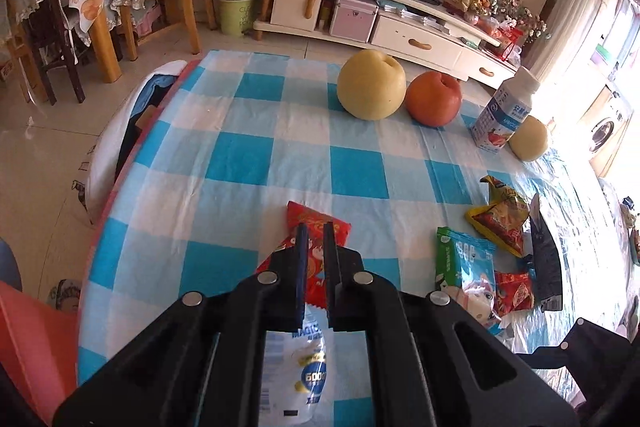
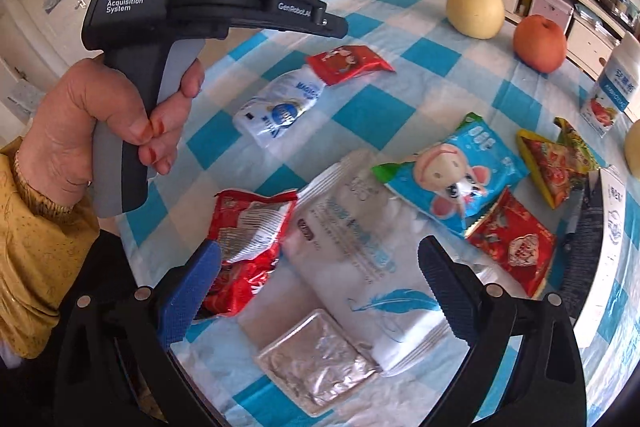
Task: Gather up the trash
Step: 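Grasp the red candy packet with the left tool while the right tool grasps the red chip bag, then lift the red candy packet with the left tool while the right tool lifts the chip bag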
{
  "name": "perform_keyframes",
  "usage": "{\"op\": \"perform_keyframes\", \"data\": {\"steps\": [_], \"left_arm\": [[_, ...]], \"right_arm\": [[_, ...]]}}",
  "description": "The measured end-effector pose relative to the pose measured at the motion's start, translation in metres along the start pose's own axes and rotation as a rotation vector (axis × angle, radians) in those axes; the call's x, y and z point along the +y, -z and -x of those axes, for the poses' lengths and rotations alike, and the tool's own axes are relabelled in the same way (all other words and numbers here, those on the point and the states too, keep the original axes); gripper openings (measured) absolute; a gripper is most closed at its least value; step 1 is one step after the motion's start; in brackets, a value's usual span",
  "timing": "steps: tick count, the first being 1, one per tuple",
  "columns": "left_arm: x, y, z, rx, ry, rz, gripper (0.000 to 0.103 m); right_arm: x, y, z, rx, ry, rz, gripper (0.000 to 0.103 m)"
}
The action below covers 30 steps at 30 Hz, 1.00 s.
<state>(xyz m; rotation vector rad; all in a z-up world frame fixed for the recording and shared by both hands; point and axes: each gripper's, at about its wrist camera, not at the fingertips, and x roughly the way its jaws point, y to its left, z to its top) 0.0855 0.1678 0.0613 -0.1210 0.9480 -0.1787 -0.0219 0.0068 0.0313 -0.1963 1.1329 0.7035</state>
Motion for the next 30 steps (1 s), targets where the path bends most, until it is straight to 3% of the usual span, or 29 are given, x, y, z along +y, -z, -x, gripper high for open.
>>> {"op": "perform_keyframes", "data": {"steps": [1, 4, 6, 11, 15, 22, 24, 25, 27, 30], "left_arm": [[0.004, 0.003, 0.002, -0.003, 0.001, 0.01, 0.009], [0.02, 0.008, 0.005, 0.004, 0.025, 0.053, 0.023], [0.028, 0.008, 0.005, 0.003, 0.013, 0.062, 0.043], [0.035, 0.008, -0.004, 0.017, 0.007, 0.052, 0.061], [0.017, 0.005, -0.014, 0.018, 0.022, -0.046, 0.07], [-0.011, 0.003, -0.048, 0.08, -0.042, -0.229, 0.069], [-0.01, 0.003, -0.055, 0.096, -0.045, -0.235, 0.052], [-0.008, 0.003, -0.058, 0.106, -0.041, -0.226, 0.052], [-0.005, 0.003, -0.059, 0.096, -0.032, -0.215, 0.051], [-0.006, 0.004, -0.058, 0.088, -0.03, -0.218, 0.049]], "right_arm": [[0.005, 0.0, -0.002, 0.0, -0.008, 0.002, 0.098], [0.019, 0.004, -0.01, 0.011, -0.047, -0.01, 0.098], [0.032, 0.008, -0.014, 0.02, -0.037, 0.025, 0.098], [0.05, 0.011, -0.025, 0.031, 0.005, 0.068, 0.098], [0.057, 0.013, -0.034, 0.032, 0.049, 0.089, 0.098], [0.077, 0.023, -0.048, 0.011, 0.124, 0.186, 0.098], [0.08, 0.024, -0.05, -0.004, 0.14, 0.196, 0.098], [0.081, 0.024, -0.051, -0.009, 0.149, 0.201, 0.096], [0.083, 0.026, -0.05, -0.023, 0.184, 0.232, 0.079], [0.084, 0.027, -0.048, -0.031, 0.179, 0.222, 0.073]]}}
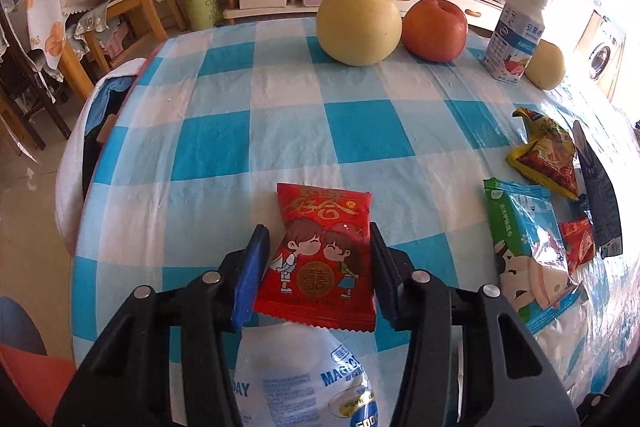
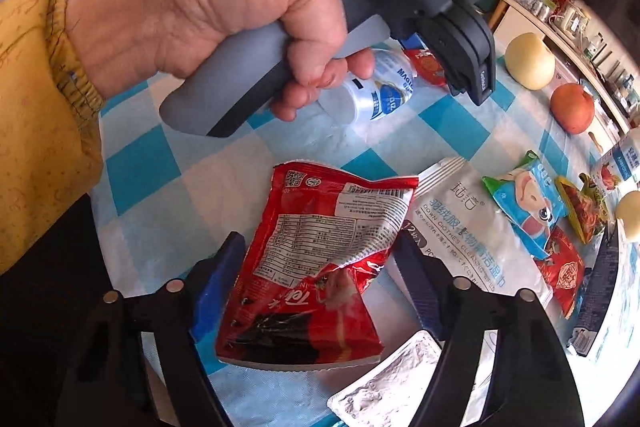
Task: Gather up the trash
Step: 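Lift the red candy packet with the left tool while the right tool lifts the chip bag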
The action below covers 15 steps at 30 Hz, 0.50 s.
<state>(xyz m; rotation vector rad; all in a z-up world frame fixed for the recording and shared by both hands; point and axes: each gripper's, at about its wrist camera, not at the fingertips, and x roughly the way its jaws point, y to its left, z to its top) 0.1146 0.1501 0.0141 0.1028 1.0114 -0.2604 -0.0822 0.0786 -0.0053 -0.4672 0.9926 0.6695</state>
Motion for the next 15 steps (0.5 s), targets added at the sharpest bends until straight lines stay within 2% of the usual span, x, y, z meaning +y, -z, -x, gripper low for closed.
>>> {"op": "perform_keyframes", "data": {"steps": [3, 10, 14, 15], "left_arm": [[-0.001, 0.002, 0.002, -0.005, 0.005, 0.01, 0.046], [0.005, 0.011, 0.013, -0.021, 0.015, 0.071, 0.044], [0.013, 0.018, 0.032, -0.06, 0.02, 0.121, 0.043], [0.014, 0.02, 0.037, -0.069, 0.02, 0.127, 0.043]], "right_arm": [[-0.008, 0.0, 0.002, -0.005, -0.016, -0.027, 0.058], [-0.016, -0.003, 0.005, -0.019, -0.034, -0.062, 0.051], [-0.028, -0.002, 0.011, -0.037, -0.06, -0.127, 0.038], [-0.031, -0.001, 0.01, -0.035, -0.064, -0.139, 0.038]]}}
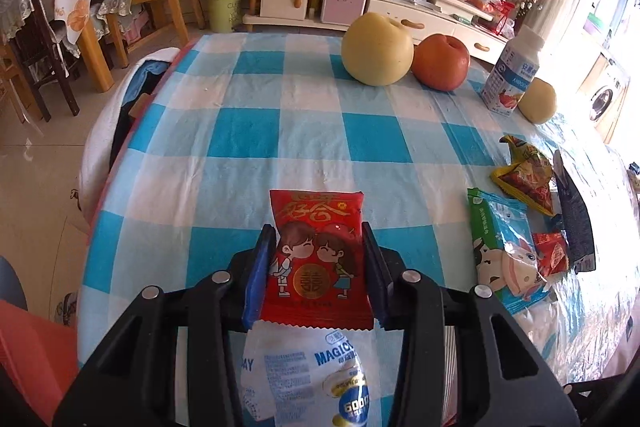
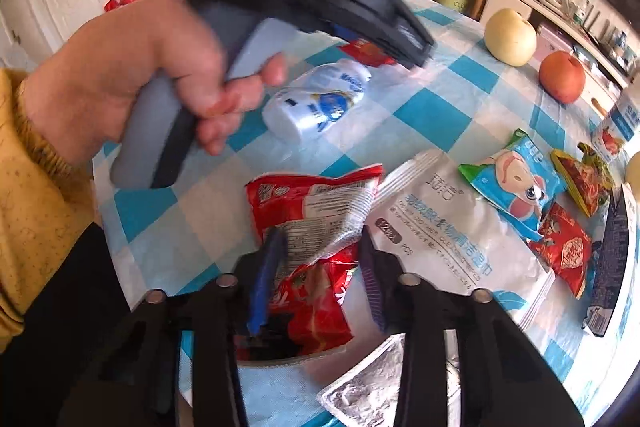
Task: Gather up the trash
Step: 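Lift the red candy packet with the left tool while the right tool lifts the chip bag, then carry both packets over the pink bucket and open both tools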
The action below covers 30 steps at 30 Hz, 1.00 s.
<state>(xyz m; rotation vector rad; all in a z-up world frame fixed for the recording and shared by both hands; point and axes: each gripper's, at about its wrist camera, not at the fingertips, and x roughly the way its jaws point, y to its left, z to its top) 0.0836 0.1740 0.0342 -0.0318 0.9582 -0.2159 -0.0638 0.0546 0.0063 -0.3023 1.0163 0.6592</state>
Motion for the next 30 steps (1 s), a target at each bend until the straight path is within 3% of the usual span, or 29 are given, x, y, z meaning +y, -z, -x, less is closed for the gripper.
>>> {"op": "perform_keyframes", "data": {"steps": [7, 14, 22, 30], "left_arm": [[0.01, 0.01, 0.041, -0.083, 0.023, 0.079, 0.043], [0.024, 0.037, 0.08, -0.157, 0.02, 0.186, 0.043], [0.039, 0.066, 0.109, -0.204, -0.003, 0.292, 0.043], [0.065, 0.069, 0.145, -0.298, -0.038, 0.371, 0.043]], "right_arm": [[-0.002, 0.004, 0.004, -0.03, 0.031, -0.018, 0.035], [0.002, 0.005, 0.018, -0.089, 0.058, -0.046, 0.022], [0.01, 0.004, 0.026, -0.124, 0.082, -0.06, 0.02], [0.028, -0.022, 0.061, -0.231, 0.092, -0.056, 0.02]]}}
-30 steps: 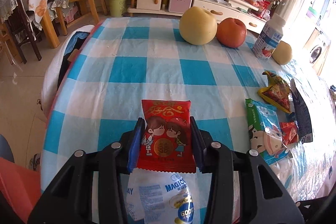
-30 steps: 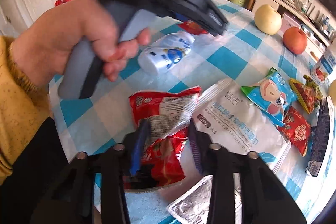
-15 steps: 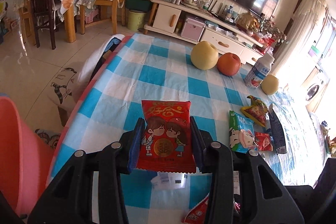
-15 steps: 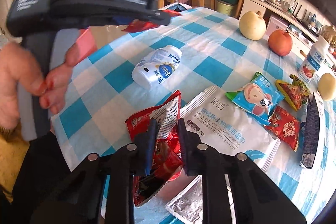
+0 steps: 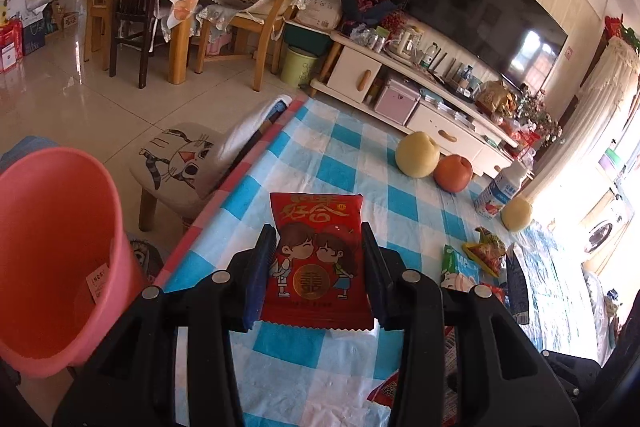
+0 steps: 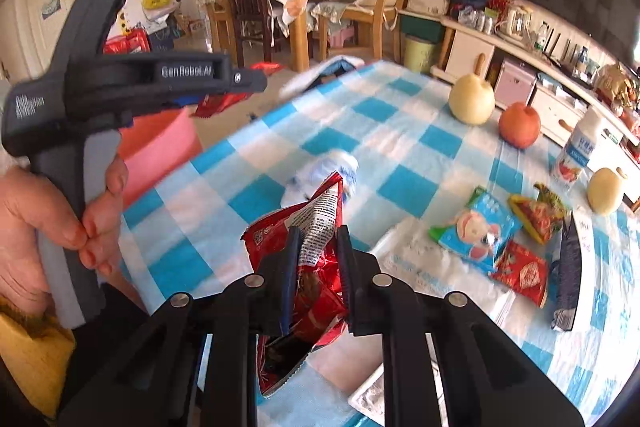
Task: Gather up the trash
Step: 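Carry both packets over the pink bucket and open both tools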
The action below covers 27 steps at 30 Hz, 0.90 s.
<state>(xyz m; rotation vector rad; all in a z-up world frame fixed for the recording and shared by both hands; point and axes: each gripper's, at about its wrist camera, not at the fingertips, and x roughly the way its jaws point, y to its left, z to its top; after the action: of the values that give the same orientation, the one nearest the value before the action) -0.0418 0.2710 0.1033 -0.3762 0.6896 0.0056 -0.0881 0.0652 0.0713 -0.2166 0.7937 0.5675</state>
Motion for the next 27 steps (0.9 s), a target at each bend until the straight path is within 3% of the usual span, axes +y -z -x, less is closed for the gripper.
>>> {"op": "perform_keyframes", "data": {"steps": [5, 10, 19, 22, 24, 25, 26, 27], "left_arm": [[0.032, -0.016, 0.029, -0.086, -0.05, 0.07, 0.043], [0.087, -0.029, 0.057, -0.158, -0.124, 0.196, 0.044], [0.175, -0.031, 0.081, -0.185, -0.354, 0.416, 0.045], [0.199, -0.029, 0.079, -0.154, -0.408, 0.503, 0.061], [0.208, -0.029, 0.076, -0.131, -0.444, 0.524, 0.073], [0.211, -0.03, 0.076, -0.134, -0.449, 0.529, 0.074], [0.213, -0.03, 0.076, -0.144, -0.449, 0.533, 0.075], [0.214, -0.031, 0.077, -0.158, -0.449, 0.537, 0.077]], "right_arm": [[0.024, -0.038, 0.008, -0.063, -0.056, -0.003, 0.02], [0.06, -0.078, -0.005, -0.085, -0.164, -0.019, 0.02], [0.158, -0.145, -0.063, -0.077, -0.313, 0.053, 0.02], [0.181, -0.153, -0.093, -0.033, -0.33, 0.064, 0.022], [0.187, -0.153, -0.105, -0.008, -0.328, 0.062, 0.035], [0.187, -0.152, -0.106, -0.009, -0.32, 0.05, 0.043], [0.183, -0.148, -0.103, -0.019, -0.303, 0.035, 0.059], [0.178, -0.146, -0.099, -0.03, -0.299, 0.027, 0.066]]}}
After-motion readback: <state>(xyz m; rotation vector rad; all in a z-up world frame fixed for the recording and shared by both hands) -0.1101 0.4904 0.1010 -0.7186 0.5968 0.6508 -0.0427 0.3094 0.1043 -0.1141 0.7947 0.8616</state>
